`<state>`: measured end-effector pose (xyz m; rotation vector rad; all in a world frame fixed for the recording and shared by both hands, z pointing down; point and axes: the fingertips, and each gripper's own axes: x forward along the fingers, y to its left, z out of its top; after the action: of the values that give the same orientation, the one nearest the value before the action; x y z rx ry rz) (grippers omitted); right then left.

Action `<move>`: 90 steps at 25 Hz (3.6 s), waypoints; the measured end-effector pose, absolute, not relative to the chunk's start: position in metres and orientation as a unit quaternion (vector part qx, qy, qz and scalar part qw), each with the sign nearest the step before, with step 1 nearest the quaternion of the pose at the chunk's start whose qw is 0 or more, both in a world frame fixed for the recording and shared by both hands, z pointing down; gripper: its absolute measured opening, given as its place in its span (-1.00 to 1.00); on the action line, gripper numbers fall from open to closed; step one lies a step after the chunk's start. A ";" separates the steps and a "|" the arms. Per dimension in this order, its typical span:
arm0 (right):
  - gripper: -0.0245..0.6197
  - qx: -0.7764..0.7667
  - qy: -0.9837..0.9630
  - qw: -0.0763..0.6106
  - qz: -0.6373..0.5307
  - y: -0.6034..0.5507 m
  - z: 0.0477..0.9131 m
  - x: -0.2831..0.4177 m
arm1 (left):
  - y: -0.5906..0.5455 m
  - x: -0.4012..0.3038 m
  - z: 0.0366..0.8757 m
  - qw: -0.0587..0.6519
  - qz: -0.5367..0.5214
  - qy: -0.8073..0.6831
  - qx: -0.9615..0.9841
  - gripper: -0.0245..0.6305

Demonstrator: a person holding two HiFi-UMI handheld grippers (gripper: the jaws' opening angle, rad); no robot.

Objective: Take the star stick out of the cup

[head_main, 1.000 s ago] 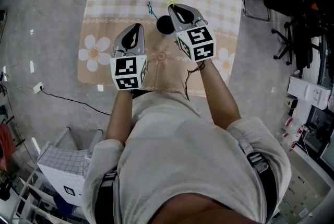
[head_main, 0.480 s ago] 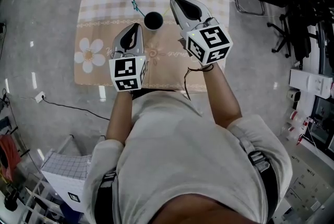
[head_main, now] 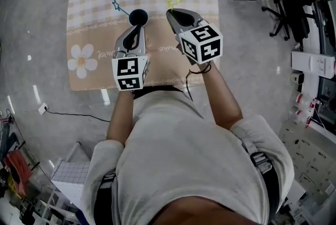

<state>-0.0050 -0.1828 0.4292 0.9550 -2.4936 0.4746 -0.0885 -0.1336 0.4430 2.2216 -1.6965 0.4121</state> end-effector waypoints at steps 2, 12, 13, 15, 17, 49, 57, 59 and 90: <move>-0.90 0.344 -0.886 0.240 0.197 -0.173 0.457 0.001 | -0.133 -0.078 0.452 0.163 0.153 -0.581 0.783 -0.92; -0.90 0.354 -0.852 0.286 0.259 -0.146 0.524 0.015 | -0.133 -0.058 0.487 0.188 0.183 -0.543 0.798 -0.92; -0.90 0.357 -0.849 0.289 0.260 -0.145 0.528 0.017 | -0.133 -0.057 0.490 0.189 0.185 -0.540 0.799 -0.92; -0.89 0.365 -0.845 0.292 0.260 -0.145 0.537 0.018 | -0.133 -0.055 0.495 0.193 0.190 -0.535 0.801 -0.92; -0.89 0.375 -0.844 0.282 0.259 -0.148 0.542 0.019 | -0.133 -0.053 0.498 0.194 0.195 -0.530 0.802 -0.92; -0.64 0.422 -0.807 0.330 0.249 -0.176 0.640 0.007 | -0.130 -0.096 0.527 0.228 0.208 -0.538 0.784 -0.92; -0.93 0.371 -0.891 0.241 0.099 -0.190 0.520 -0.050 | -0.130 -0.134 0.508 0.223 0.167 -0.592 0.756 -0.92; -0.93 0.344 -0.906 0.239 0.052 -0.189 0.497 -0.071 | -0.132 -0.147 0.501 0.218 0.159 -0.606 0.748 -0.92; -0.88 0.261 -0.911 0.318 0.035 -0.202 0.510 -0.163 | -0.129 -0.221 0.486 0.220 0.118 -0.665 0.704 -0.92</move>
<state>-0.1629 -0.2020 0.5103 0.6874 -2.3970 0.0910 -0.2209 -0.1293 0.4864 1.9475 -1.8391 0.3267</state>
